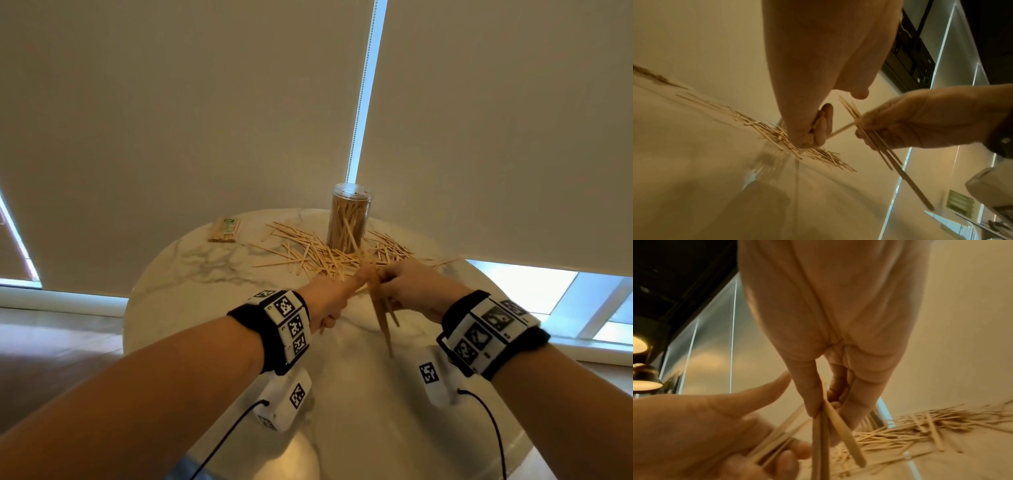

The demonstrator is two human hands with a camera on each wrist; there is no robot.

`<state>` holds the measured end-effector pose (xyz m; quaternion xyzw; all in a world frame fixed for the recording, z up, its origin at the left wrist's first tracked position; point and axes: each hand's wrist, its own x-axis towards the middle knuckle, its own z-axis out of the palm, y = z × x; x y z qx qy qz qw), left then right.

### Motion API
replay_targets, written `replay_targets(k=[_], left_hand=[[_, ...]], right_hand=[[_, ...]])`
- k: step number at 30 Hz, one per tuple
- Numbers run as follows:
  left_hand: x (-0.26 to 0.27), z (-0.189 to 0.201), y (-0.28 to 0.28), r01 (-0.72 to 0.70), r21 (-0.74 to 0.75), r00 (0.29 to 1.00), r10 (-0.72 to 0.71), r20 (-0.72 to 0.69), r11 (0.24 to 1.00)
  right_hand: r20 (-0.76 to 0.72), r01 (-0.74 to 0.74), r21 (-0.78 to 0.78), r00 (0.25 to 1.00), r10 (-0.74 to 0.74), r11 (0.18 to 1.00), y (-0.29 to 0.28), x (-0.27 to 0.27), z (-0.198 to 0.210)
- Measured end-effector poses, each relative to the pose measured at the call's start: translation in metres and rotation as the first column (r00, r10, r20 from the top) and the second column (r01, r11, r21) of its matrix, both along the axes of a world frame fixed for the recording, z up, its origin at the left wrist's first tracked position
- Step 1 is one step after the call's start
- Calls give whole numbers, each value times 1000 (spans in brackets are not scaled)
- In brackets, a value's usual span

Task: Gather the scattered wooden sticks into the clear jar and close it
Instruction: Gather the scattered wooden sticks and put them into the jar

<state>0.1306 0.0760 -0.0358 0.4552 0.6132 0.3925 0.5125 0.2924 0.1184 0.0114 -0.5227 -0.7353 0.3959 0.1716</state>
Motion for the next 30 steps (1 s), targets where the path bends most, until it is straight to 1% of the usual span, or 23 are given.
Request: replay_targets(k=[1, 3, 5, 7, 8, 10, 11, 13, 15, 16, 18, 19, 20, 21, 22, 23, 24, 25, 26, 27, 29, 30], left_hand=[[3, 1, 1, 0, 4, 999, 0, 52, 1000], [7, 4, 4, -55, 49, 991, 48, 129, 997], [7, 8, 4, -132, 97, 982, 117, 146, 986], [3, 10, 2, -156, 159, 984, 139, 114, 975], [1, 10, 2, -161, 192, 987, 152, 60, 968], [-4, 9, 0, -176, 256, 974, 205, -93, 950], [-6, 8, 0, -183, 286, 964, 229, -136, 940], [-11, 8, 3, -221, 322, 955, 271, -118, 921], [-17, 11, 6, -305, 316, 941, 335, -42, 898], [-21, 13, 6, -338, 303, 934, 357, -10, 891], [-27, 17, 7, -356, 286, 932, 362, 32, 890], [-30, 19, 7, -346, 286, 936, 349, 44, 893], [-30, 21, 6, -331, 286, 943, 328, 57, 899], [-30, 23, 4, -310, 285, 951, 300, 78, 907], [-29, 25, 3, -287, 283, 957, 266, 113, 915], [-28, 26, 2, -267, 276, 960, 229, 163, 923], [-27, 27, 0, -255, 270, 954, 196, 227, 928], [-26, 28, -2, -250, 275, 943, 170, 286, 928], [-26, 28, -4, -247, 291, 935, 149, 321, 924], [-27, 27, -4, -246, 309, 937, 144, 319, 919], [-28, 27, -6, -246, 318, 947, 156, 282, 916], [-29, 27, -7, -250, 298, 945, 166, 280, 921]], right_hand=[[-27, -37, 11, 999, 37, 999, -3, -7, 1], [-85, -90, 41, 992, 93, 995, -7, -20, -1], [-117, -90, 117, 988, 104, 989, -9, -32, -6], [-82, -63, 242, 993, 85, 968, -11, -38, -10], [-70, -59, 290, 994, 82, 955, -12, -41, -11], [-93, -47, 324, 992, 82, 945, -14, -45, -14], [-117, -32, 322, 990, 73, 946, -15, -47, -16], [-170, 19, 299, 985, 34, 954, -15, -49, -16], [-163, 44, 275, 987, 1, 960, -13, -47, -13], [-131, 44, 272, 991, -8, 961, -12, -45, -10], [-26, 1, 250, 1000, 6, 968, -8, -39, -6], [53, -43, 231, 998, 32, 972, -7, -35, -6], [170, -96, 226, 984, 58, 969, -6, -33, -8], [331, -158, 252, 941, 68, 955, -4, -32, -10], [488, -219, 279, 871, 58, 935, -3, -30, -13], [613, -267, 281, 789, 42, 922, -1, -29, -18], [691, -285, 254, 722, 33, 924, 0, -28, -24], [735, -285, 218, 678, 35, 933, 1, -26, -28], [756, -277, 187, 653, 42, 942, 2, -25, -32], [755, -261, 171, 654, 44, 950, 4, -22, -35], [711, -214, 172, 703, 29, 961, 7, -18, -37], [695, -199, 164, 718, 30, 966, 7, -17, -37]])
